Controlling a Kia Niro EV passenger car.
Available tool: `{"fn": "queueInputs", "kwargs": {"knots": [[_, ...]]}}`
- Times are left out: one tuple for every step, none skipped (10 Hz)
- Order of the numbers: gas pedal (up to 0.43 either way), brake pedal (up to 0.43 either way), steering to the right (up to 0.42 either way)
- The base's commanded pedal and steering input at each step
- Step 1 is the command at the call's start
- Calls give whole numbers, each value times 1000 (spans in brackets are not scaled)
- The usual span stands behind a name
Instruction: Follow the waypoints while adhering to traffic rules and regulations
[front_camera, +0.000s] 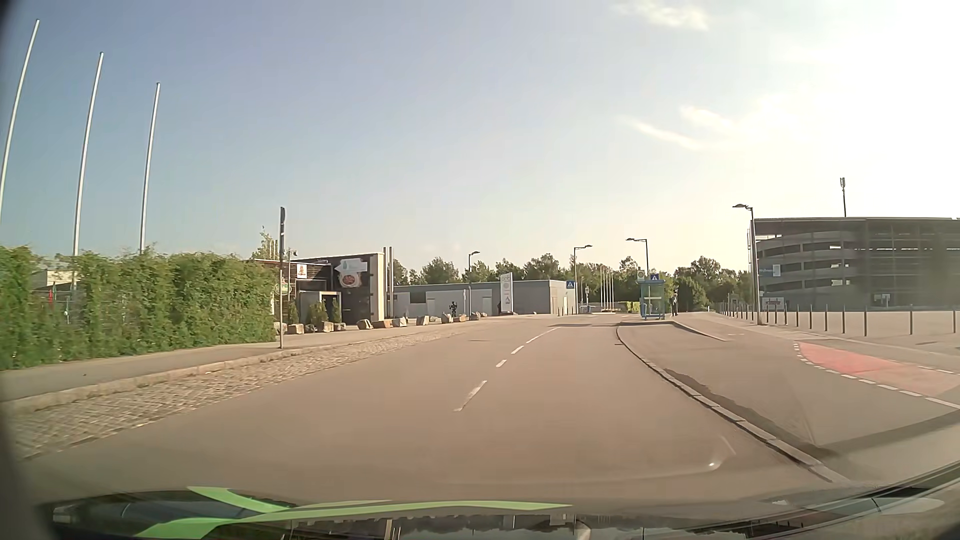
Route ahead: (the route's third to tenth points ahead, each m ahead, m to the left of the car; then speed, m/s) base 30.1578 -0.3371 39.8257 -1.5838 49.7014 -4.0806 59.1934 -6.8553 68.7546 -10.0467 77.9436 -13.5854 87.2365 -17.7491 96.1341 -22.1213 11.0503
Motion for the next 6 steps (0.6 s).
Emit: {"fn": "queueInputs", "kwargs": {"knots": [[0,0,26],[0,0,26],[0,0,26],[0,0,27],[0,0,26],[0,0,26]]}}
